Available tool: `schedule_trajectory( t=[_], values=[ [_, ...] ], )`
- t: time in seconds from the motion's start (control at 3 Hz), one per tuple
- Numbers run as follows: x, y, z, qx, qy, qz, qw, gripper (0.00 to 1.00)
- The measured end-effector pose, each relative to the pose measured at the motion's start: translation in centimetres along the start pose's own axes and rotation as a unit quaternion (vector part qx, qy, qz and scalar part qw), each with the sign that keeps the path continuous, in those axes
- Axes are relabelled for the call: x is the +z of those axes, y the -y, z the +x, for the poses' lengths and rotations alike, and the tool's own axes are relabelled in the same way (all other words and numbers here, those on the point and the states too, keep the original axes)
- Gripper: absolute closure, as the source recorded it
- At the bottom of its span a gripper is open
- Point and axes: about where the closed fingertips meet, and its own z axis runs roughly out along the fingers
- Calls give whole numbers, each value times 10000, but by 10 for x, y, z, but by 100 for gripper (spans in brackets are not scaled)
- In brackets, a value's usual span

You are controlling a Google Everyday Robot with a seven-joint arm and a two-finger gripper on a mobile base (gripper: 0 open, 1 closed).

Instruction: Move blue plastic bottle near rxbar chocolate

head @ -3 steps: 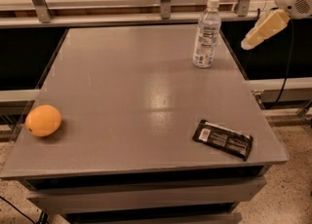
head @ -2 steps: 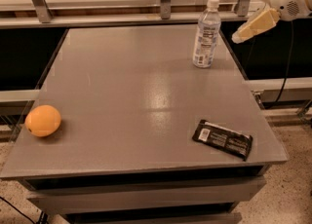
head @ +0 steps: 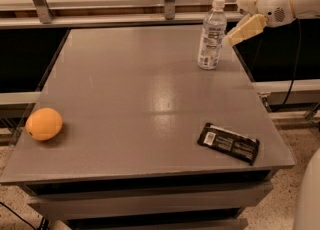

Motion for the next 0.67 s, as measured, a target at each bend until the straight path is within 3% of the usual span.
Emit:
schedule_trajectory(
  t=[0.33,0.67],
  values=[
    [23,-18,-3,-34,69,-456,9989,0],
    [45,-31,-6,-122,91,-738,9972,18]
  ],
)
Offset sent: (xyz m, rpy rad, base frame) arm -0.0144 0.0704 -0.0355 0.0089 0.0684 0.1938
